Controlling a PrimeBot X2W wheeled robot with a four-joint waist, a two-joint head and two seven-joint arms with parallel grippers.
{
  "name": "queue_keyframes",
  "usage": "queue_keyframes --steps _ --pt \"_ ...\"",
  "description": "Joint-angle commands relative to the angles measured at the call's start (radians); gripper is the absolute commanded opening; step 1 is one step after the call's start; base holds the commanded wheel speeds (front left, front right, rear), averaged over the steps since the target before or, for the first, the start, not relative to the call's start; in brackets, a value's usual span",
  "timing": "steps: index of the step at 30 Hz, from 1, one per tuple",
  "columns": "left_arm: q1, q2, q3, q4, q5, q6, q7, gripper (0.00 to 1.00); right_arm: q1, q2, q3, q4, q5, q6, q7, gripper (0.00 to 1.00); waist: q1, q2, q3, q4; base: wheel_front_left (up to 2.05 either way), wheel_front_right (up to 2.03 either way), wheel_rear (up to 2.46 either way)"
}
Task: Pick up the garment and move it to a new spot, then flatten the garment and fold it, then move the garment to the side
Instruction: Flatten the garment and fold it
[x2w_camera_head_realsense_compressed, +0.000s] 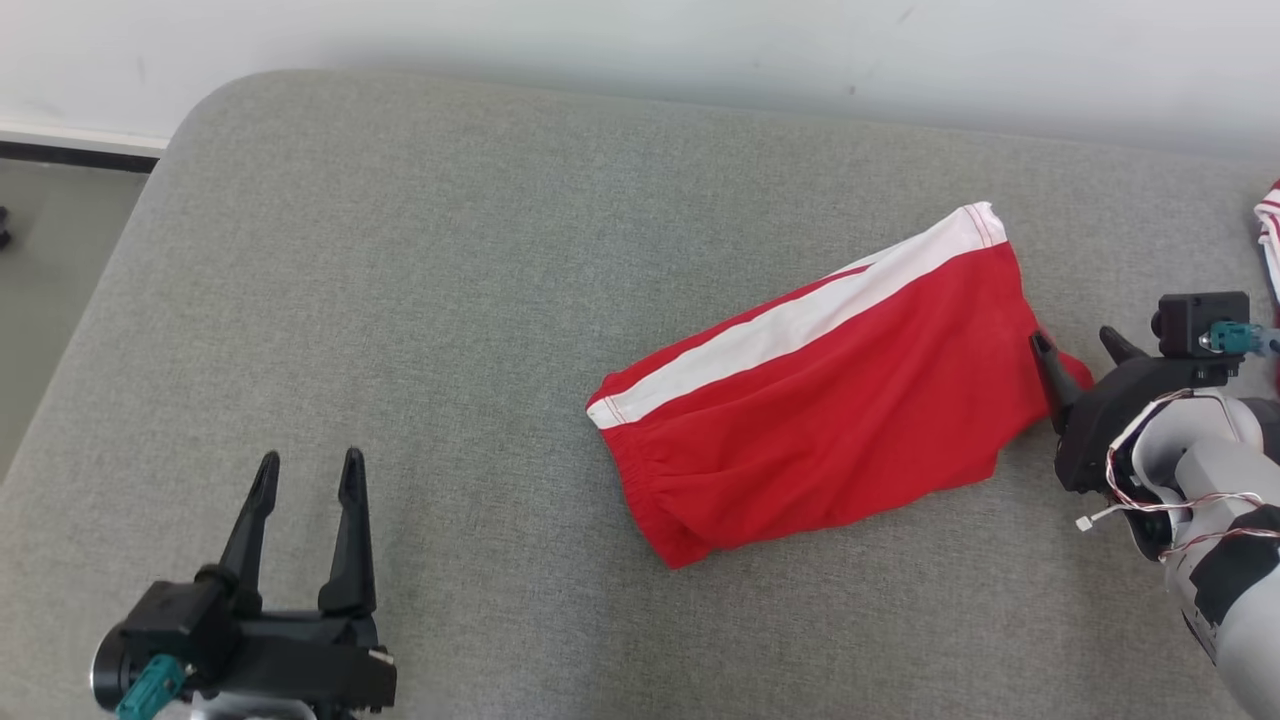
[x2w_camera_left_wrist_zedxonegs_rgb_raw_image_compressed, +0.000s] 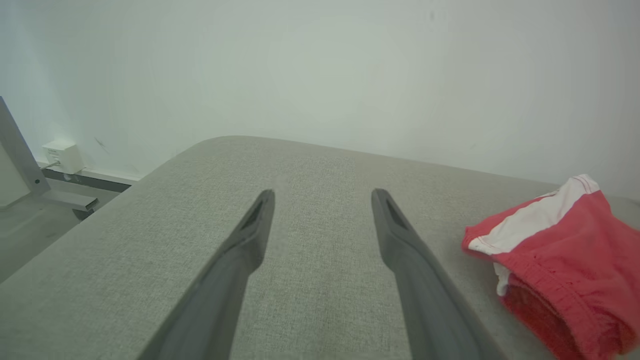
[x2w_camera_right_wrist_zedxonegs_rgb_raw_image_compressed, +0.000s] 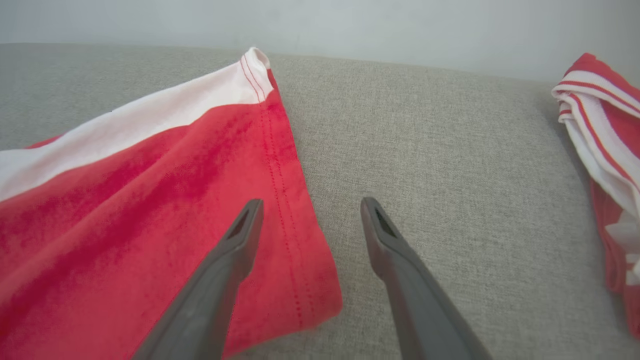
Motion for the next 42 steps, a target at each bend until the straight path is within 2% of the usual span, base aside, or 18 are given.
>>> queue_keyframes --steps 1,10,11,12,13,17,28,42 --pt "0.02 -0.011 0.011 0.001 0.008 -0.003 -0.003 1.0 0.009 -0.001 0.001 0.01 0.01 -0.003 0.007 1.0 0.0002 0.0001 0.005 0.006 0.0 0.0 0.0" --pt "0.029 -0.044 0.045 0.017 0.039 -0.016 -0.003 1.0 0.013 0.028 0.02 0.045 0.043 -0.003 0.069 1.0 0.0002 0.0001 0.019 0.023 0.0 0.0 0.0" --pt "0.028 -0.046 0.045 0.019 0.04 -0.017 -0.003 1.0 0.017 0.032 0.021 0.047 0.05 -0.003 0.081 0.75 0.0002 0.0001 0.019 0.024 0.0 0.0 0.0" --pt "0.026 -0.048 0.044 0.022 0.041 -0.017 -0.003 1.0 0.02 0.037 0.023 0.046 0.057 -0.003 0.091 0.18 0.0002 0.0001 0.018 0.025 0.0 0.0 0.0" --pt "0.024 -0.05 0.044 0.024 0.043 -0.015 -0.003 1.0 0.023 0.039 0.025 0.044 0.064 -0.003 0.1 0.0 0.0002 0.0001 0.018 0.025 0.0 0.0 0.0" --pt "0.022 -0.055 0.038 0.029 0.046 -0.016 -0.003 1.0 0.029 0.032 0.024 0.046 0.086 -0.003 0.111 0.0 0.0002 0.0001 0.011 0.022 0.0 0.0 0.0" --pt "0.075 -0.038 0.011 0.036 0.029 -0.016 -0.003 1.0 0.117 0.005 0.022 -0.045 0.151 -0.003 0.002 0.0 0.0002 0.0001 -0.068 -0.033 0.0 0.0 0.0" --pt "0.151 -0.028 0.012 0.021 0.038 -0.016 -0.003 1.0 0.405 -0.137 -0.024 -0.25 0.279 -0.003 -0.101 0.0 0.0002 0.0001 -0.165 -0.128 0.0 0.0 0.0"
